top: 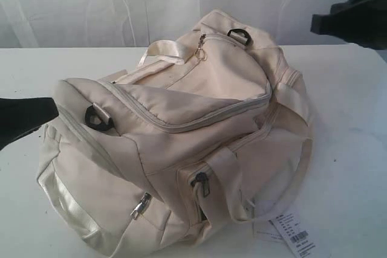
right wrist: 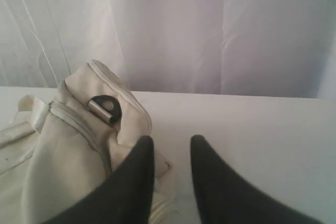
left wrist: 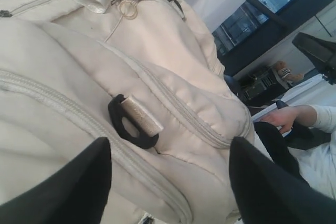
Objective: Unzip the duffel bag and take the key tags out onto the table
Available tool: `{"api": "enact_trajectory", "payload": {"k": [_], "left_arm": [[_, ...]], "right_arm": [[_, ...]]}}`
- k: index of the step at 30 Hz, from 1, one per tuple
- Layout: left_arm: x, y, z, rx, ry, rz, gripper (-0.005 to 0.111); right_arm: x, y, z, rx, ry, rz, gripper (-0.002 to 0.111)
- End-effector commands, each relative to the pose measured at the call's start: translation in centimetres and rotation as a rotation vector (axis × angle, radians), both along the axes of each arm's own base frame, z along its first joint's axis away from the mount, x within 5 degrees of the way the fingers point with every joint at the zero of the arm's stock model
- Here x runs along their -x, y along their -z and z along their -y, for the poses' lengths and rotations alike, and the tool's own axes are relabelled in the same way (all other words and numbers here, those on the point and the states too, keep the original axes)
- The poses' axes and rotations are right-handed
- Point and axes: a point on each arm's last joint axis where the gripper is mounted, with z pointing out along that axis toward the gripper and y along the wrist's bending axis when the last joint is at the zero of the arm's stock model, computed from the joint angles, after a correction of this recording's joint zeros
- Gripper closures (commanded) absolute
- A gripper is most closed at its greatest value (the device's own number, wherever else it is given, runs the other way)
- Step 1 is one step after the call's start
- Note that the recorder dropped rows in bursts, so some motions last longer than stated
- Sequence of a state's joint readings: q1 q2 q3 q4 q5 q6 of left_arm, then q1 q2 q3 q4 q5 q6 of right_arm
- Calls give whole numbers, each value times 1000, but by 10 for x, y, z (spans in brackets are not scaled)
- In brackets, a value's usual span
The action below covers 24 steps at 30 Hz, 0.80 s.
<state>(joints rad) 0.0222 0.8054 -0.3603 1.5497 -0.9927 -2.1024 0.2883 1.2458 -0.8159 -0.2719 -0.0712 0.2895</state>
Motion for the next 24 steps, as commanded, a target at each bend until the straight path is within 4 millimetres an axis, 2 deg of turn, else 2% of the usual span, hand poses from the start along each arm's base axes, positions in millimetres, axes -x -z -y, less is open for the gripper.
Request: {"api": "enact_trajectory", "payload": {"k": [1,3,4,10,14,18,19,24], "left_arm": [[-5,7,1,11,13,-56,40],[-9,11,1,13,12,-83,40],[-11,13,1,18,11,-99,40],[-24,18,3,147,-5,-180,40],[-29,24,3,161,-2,-224,40],[-31,22,7,252,48,-237,40],[-31,22,7,257,53,-242,40],[-38,32,3,210,-17,-286,43]], "right_arm": [[-32,5,-11,75,-33,16,46],[-48,8,-16,74,-34,8,32],[-56,11,-18,77,-34,-2,29],[-98,37,-33,44,-24,-79,29],[-117,52,-51,38,-46,-111,29],[-132,67,-72,53,-76,-141,29],[-140,72,-81,60,-87,-152,29],[-165,85,-91,69,-78,-172,29]]}}
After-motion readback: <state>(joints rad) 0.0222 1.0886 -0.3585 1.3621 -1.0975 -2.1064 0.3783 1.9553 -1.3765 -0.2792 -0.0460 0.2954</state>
